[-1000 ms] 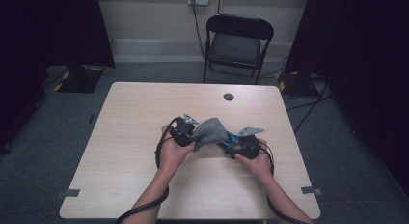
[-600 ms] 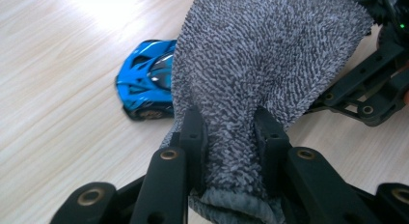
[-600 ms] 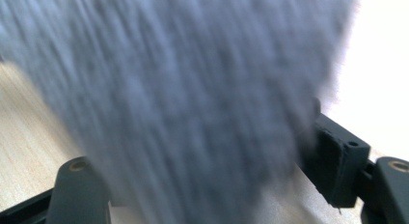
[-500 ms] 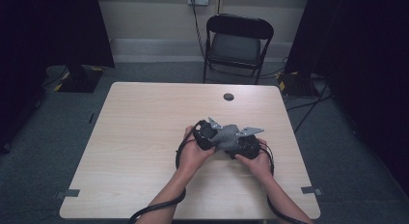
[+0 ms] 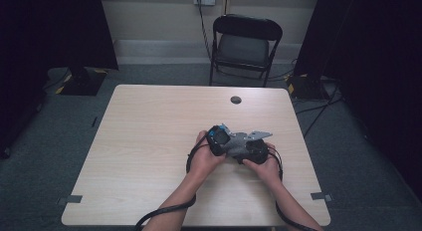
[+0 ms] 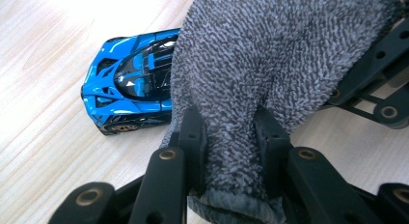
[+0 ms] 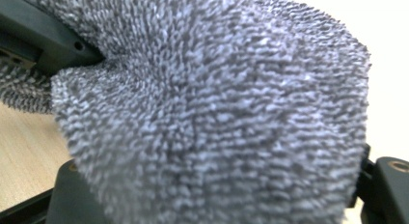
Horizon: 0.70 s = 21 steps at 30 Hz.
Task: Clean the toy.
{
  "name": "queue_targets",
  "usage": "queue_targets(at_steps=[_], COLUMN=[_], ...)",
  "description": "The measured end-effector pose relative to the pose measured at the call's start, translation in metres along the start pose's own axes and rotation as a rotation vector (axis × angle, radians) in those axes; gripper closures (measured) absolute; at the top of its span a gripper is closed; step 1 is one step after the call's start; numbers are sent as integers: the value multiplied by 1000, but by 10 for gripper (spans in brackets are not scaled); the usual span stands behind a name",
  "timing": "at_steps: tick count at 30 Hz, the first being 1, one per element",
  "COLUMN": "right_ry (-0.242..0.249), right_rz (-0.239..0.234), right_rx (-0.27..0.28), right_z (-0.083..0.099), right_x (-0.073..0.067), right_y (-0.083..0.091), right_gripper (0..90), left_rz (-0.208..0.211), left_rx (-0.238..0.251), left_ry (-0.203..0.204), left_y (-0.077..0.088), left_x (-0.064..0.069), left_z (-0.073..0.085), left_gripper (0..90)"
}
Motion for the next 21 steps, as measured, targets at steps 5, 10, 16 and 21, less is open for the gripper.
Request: queue_targets(at_steps=[5,10,16,21], right_ry=[0,0,0,0], right_rz=[0,0,0,0], right_rx=[0,0,0,0], right_z=[0,0,0,0], right_x=[0,0,0,0], right_y=[0,0,0,0], right_gripper=[262,262,262,262], left_rz=[-4,-10,-27,-16], left_rx=[-5,-16,-29,-41], left_ry=[23,36,47,110], left_y=[0,-2,-4,-10], left_x=[-4,-11,-22,-37], left_z=[-1,0,2,8], left_gripper=[700,700,700,699])
Point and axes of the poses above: each handheld gripper's, and its own axes: y roughly backward along the jaws, z roughly out of its underside, x roughly to its right, the point moved 10 cm from there along -y, roughly forward along the jaws, and after that the axes turned 7 degrees about -z, right-handed, at the moved point
